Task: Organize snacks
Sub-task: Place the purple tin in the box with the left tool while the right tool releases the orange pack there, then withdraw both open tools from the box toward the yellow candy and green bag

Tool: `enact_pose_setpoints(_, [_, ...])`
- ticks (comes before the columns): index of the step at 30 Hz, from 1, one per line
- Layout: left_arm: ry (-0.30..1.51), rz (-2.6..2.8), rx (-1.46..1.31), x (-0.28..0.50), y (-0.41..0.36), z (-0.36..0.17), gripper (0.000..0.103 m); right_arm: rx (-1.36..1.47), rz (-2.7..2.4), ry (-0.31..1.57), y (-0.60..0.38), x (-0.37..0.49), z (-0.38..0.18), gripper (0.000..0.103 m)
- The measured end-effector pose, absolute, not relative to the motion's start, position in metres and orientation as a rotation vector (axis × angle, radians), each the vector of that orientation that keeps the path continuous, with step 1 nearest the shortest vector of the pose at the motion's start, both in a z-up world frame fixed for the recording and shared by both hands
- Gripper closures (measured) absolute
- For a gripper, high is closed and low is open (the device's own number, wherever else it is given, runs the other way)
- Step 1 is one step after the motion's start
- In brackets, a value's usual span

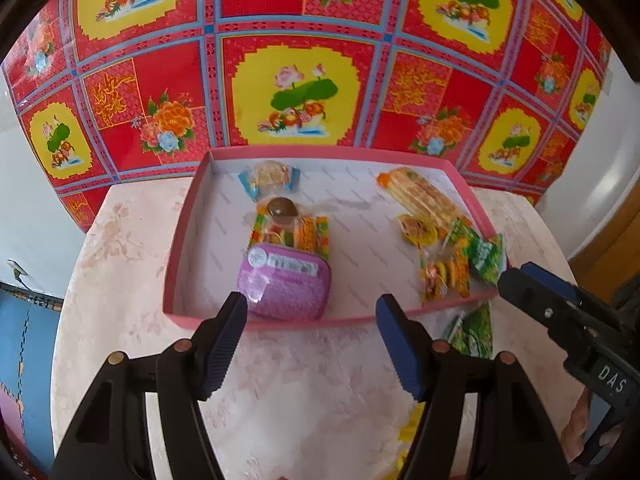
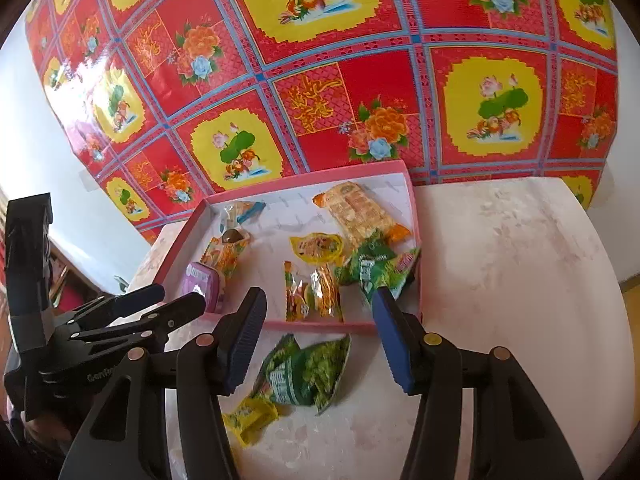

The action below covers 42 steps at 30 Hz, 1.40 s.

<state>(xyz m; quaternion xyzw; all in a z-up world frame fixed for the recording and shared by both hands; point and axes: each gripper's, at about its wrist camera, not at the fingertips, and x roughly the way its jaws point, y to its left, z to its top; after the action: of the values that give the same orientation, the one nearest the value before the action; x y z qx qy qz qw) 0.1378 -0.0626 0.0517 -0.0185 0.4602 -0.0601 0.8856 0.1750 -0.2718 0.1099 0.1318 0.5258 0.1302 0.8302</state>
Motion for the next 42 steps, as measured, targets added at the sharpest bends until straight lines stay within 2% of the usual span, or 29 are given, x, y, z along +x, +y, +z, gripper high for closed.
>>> enact_pose_setpoints(42, [1.085,-0.308,0.081,0.085,-0.122,0.036,0.033,0.308,0.214,1.152,-0.306,0.135,0.106,0.046])
